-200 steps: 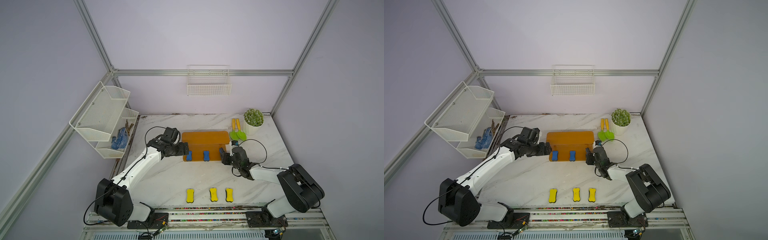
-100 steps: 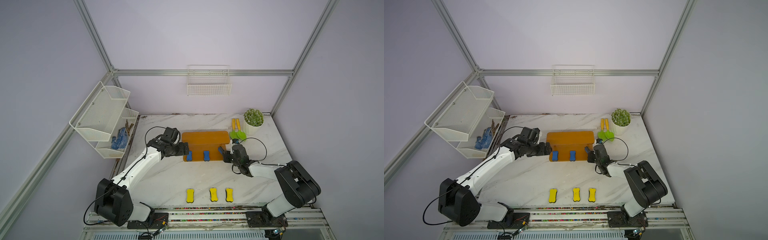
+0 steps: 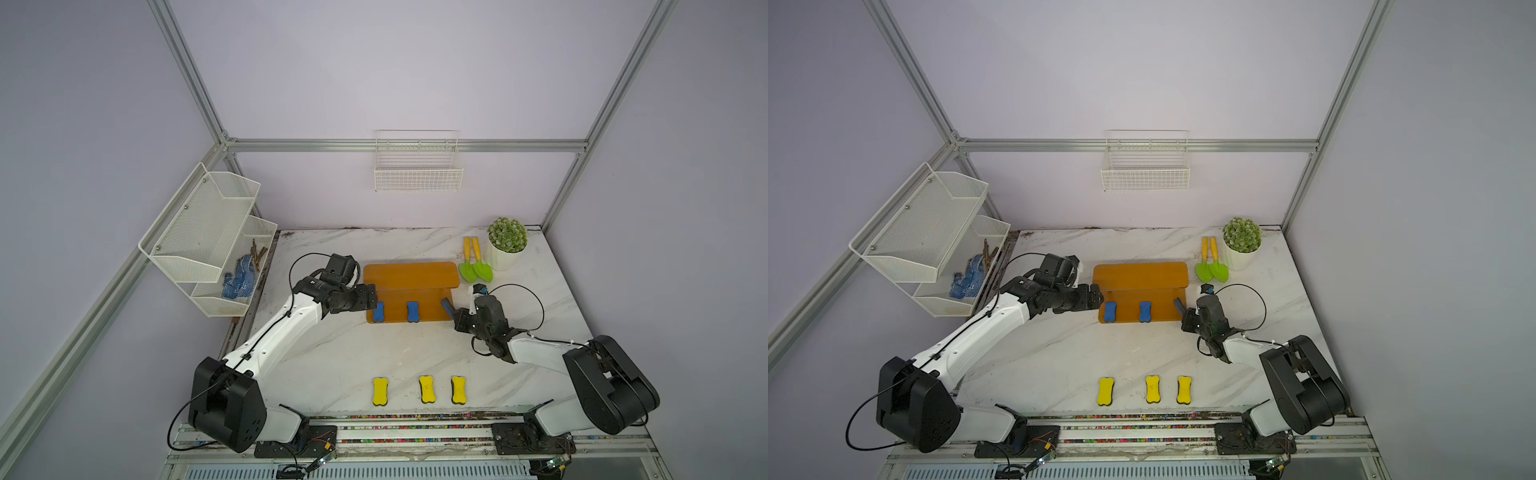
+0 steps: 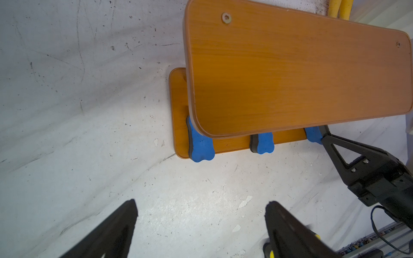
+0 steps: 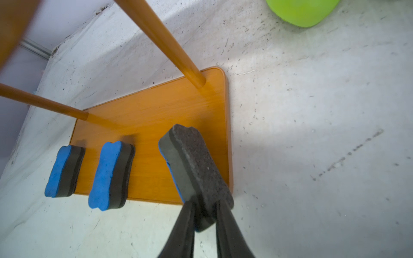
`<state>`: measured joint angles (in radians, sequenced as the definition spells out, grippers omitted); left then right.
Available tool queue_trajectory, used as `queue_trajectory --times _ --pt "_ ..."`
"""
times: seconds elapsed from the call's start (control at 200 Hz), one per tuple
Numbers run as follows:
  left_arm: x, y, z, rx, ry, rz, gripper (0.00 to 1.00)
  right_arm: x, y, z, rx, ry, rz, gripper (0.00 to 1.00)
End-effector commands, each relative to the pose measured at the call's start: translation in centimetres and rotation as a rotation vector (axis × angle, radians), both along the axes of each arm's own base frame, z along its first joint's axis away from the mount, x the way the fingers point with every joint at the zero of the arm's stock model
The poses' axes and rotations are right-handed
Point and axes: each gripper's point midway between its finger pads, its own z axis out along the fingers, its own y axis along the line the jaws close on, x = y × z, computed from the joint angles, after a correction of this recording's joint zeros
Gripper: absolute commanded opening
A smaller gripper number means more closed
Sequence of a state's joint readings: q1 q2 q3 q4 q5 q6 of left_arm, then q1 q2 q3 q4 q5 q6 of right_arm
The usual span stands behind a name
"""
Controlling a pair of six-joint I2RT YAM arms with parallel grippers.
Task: Remove the whiteboard erasers from the shelf
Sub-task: Pick up the whiteboard eraser from the shelf, then place the whiteboard eraser at the center of the board.
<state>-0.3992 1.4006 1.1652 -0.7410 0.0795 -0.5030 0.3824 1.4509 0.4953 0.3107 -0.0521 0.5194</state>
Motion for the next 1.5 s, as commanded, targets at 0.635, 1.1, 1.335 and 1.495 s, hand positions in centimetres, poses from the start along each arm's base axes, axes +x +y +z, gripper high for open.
queue_trajectory --times 0.635,1.1,1.335,1.495 --pt "0.6 -0.4 1.4 -0.035 -0.057 -0.023 0.93 -8.8 -3.3 0.4 -0.025 0.155 -0.058 0.02" --pt "0.4 -0.4 1.5 -0.042 -0.058 -0.027 0.93 -11.5 -0.9 -0.4 -0.207 0.139 -0.025 0.07" --pt "0.5 -0.6 1.2 -0.045 -0.048 -0.029 0.93 -12.6 1.1 0.2 -0.188 0.125 0.039 0.14" --pt "0.5 -0.6 1.1 -0.046 -0.046 -0.029 0.93 -12.5 2.6 0.9 -0.155 0.116 0.081 0.25"
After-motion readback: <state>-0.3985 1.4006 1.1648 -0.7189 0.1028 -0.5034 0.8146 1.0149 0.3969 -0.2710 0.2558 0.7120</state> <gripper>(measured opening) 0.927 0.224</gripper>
